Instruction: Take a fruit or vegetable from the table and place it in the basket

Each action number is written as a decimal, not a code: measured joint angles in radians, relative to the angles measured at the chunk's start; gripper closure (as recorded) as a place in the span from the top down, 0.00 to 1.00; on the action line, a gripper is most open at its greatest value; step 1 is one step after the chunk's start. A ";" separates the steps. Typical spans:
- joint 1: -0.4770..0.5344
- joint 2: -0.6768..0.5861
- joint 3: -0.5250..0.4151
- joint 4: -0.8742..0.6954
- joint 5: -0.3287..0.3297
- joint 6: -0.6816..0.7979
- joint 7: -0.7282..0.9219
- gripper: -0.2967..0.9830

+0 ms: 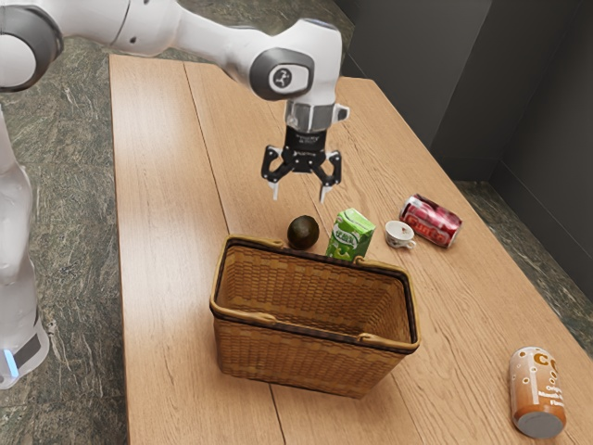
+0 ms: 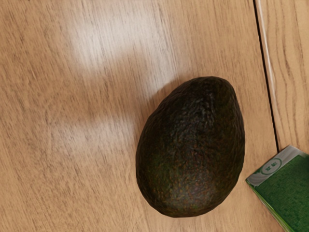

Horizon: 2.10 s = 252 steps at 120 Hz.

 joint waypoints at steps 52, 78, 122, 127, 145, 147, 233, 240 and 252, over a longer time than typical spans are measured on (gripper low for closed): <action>0.004 0.057 -0.004 -0.014 -0.058 0.074 0.157 0.77; 0.019 0.050 -0.010 -0.031 -0.068 0.100 0.206 0.77; 0.033 0.084 -0.011 -0.030 -0.083 0.126 0.257 0.77; 0.032 0.089 -0.011 -0.030 -0.086 0.129 0.262 0.77; 0.033 0.116 -0.012 -0.030 -0.096 0.137 0.274 0.77; 0.033 0.119 -0.012 -0.030 -0.098 0.138 0.276 0.77; 0.031 0.178 -0.015 -0.032 -0.123 0.203 0.306 0.64; 0.030 0.179 -0.015 -0.032 -0.123 0.207 0.307 0.63; 0.030 0.185 -0.015 -0.032 -0.123 0.213 0.309 0.62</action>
